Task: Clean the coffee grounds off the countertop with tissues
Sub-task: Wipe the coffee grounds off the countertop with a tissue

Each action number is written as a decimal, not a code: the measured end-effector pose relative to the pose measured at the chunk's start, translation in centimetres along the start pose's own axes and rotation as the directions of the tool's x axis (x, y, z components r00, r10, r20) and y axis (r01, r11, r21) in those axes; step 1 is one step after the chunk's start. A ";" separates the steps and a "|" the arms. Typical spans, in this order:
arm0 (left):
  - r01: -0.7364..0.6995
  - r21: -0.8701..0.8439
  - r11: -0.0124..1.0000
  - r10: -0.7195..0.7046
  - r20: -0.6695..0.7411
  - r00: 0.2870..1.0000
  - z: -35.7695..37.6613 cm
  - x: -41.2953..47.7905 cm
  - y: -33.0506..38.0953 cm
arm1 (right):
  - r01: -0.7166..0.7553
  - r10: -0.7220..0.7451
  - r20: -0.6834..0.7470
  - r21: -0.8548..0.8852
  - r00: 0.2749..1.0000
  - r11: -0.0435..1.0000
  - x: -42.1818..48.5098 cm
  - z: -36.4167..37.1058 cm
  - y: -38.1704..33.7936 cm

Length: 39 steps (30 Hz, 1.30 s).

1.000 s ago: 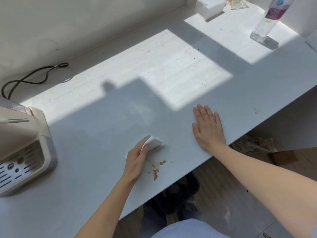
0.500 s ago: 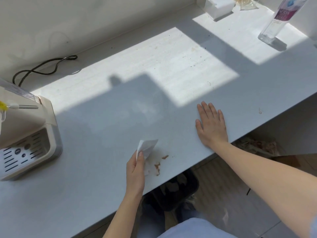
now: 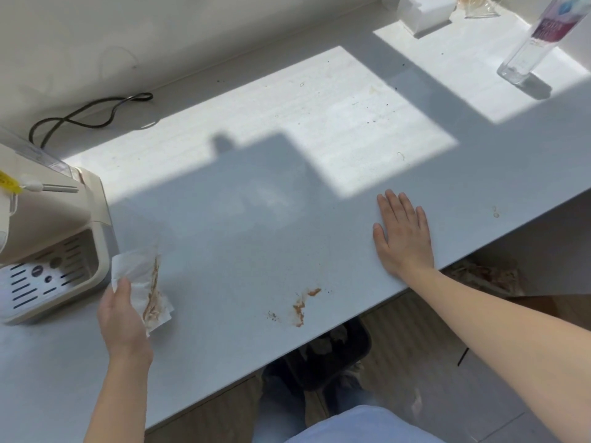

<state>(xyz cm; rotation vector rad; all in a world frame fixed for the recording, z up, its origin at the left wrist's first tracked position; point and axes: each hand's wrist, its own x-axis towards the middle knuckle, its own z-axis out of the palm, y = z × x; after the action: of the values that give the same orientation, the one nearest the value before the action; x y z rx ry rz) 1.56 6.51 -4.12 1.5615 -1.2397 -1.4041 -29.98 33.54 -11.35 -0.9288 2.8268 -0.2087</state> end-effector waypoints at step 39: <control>-0.307 0.594 0.743 0.155 0.293 0.943 4.0 -6.9 -8.2 | 0.042 -0.042 -0.011 0.000 0.999 0.999 0.0 0.0 0.3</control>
<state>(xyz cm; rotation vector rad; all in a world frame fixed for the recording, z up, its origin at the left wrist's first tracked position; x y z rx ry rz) -0.47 15.97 -10.20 1.6039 -2.1423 -1.0619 -30.16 33.73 -11.36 -0.9913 2.8192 -0.2195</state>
